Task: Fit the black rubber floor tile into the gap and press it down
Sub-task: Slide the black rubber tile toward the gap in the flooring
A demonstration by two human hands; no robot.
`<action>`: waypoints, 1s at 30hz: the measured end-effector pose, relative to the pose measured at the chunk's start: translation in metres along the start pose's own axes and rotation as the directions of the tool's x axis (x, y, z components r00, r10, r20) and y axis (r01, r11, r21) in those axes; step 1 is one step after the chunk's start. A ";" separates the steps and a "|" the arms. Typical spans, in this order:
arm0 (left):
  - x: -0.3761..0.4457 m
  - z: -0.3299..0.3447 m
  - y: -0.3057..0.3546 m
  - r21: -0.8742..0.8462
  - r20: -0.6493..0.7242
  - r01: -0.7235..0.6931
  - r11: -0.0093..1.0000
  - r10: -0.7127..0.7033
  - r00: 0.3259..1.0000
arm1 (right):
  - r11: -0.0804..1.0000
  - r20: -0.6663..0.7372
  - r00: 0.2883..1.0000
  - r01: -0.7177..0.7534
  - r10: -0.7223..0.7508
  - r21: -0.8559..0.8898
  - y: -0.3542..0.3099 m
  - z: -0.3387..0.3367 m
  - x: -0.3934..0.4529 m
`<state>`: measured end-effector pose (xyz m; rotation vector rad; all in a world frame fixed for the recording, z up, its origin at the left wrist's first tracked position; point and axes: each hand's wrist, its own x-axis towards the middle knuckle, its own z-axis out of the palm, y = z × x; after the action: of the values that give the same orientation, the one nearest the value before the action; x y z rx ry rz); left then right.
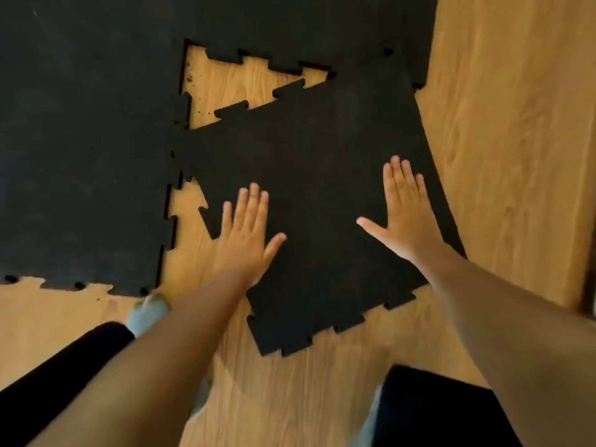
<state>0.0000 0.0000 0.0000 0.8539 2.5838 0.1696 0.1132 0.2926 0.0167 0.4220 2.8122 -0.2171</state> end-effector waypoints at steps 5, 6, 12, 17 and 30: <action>0.013 0.054 0.009 0.046 0.097 0.028 0.999 -0.032 0.995 | 0.995 0.020 0.996 -0.092 0.093 -0.042 0.018 0.061 0.004; 0.014 0.056 0.007 0.047 0.080 0.024 0.999 -0.028 0.996 | 0.993 0.034 0.993 -0.111 0.112 -0.043 0.020 0.065 0.005; -0.029 0.033 0.004 -0.284 0.131 0.525 0.802 -0.510 0.850 | 0.921 0.087 0.919 -0.389 0.385 0.028 0.040 0.074 -0.049; -0.051 0.022 0.023 -0.520 0.201 0.635 0.571 -0.640 0.741 | 0.773 0.088 0.804 -0.590 0.587 0.232 0.077 0.079 -0.062; -0.002 0.008 -0.021 -0.706 0.400 0.708 0.021 -0.813 0.422 | 0.165 0.381 0.509 -0.739 0.772 0.653 0.090 0.038 -0.009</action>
<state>-0.0071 -0.0182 -0.0119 -1.0105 2.1855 1.0006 0.1592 0.3681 -0.0262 1.9768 1.9392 -1.1702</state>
